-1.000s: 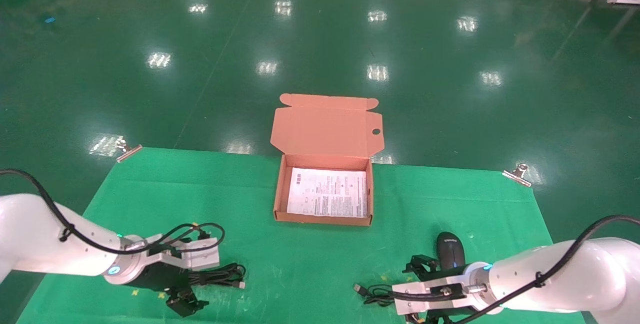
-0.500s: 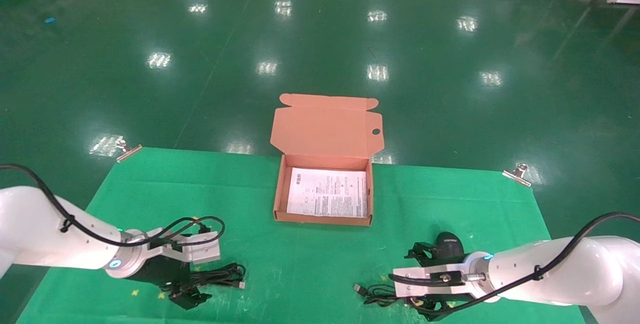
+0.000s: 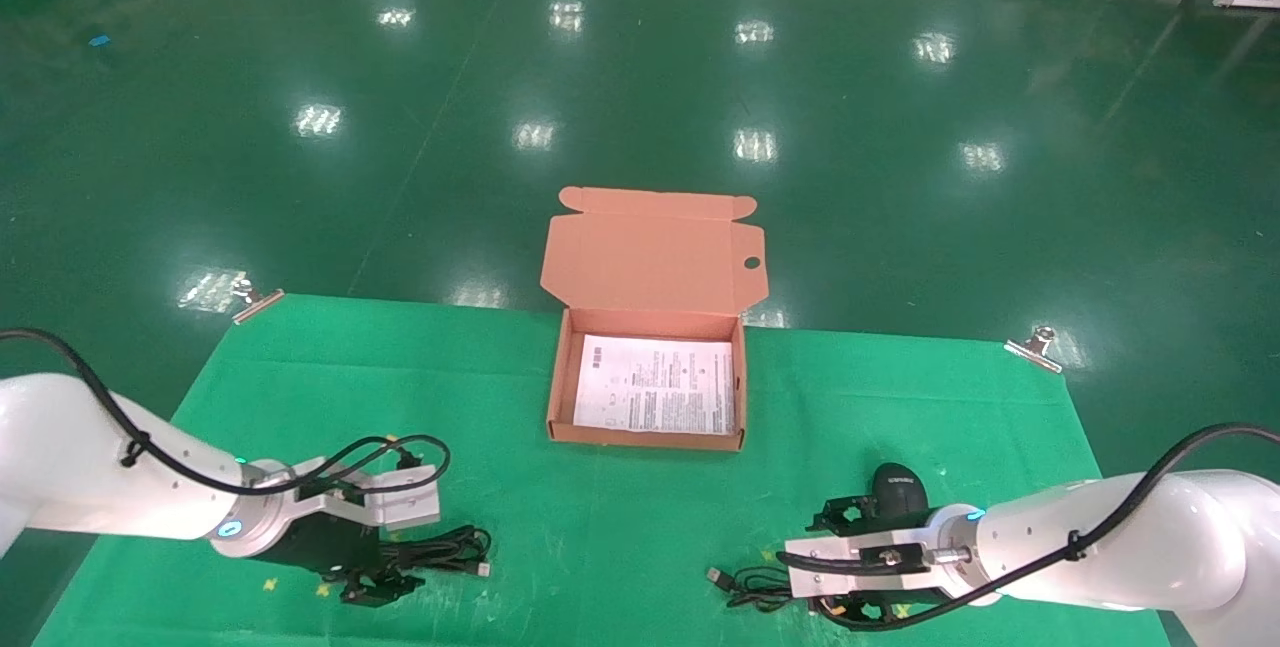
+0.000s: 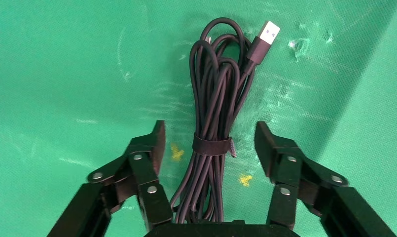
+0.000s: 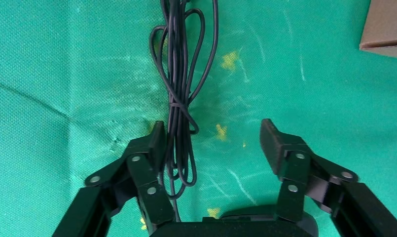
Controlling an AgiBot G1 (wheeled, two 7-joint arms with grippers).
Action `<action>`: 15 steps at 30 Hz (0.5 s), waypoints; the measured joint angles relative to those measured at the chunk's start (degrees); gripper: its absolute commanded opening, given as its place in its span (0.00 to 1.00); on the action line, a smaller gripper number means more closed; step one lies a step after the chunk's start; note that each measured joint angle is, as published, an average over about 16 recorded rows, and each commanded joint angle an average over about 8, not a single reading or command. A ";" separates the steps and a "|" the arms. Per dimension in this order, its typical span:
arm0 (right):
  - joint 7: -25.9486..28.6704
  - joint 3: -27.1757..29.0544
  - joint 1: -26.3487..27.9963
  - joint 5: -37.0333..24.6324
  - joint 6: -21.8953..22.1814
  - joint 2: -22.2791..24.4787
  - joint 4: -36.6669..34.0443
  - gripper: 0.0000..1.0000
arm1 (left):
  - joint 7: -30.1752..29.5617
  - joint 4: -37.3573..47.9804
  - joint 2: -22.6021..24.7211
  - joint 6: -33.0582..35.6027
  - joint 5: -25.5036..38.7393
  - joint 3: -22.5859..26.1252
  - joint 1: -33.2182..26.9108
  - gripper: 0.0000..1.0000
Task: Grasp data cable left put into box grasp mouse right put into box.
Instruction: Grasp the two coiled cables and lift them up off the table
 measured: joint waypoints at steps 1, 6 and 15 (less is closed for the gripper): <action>0.00 0.00 0.00 0.00 -0.02 0.00 0.01 0.00 | 0.00 -0.02 0.00 0.00 0.01 0.00 0.00 0.00; -0.01 -0.02 -0.01 -0.01 -0.09 0.01 0.06 0.00 | -0.03 -0.10 -0.02 0.01 0.03 0.02 0.02 0.00; -0.03 -0.05 -0.03 -0.03 -0.17 0.03 0.13 0.00 | -0.06 -0.22 -0.03 0.04 0.07 0.05 0.04 0.00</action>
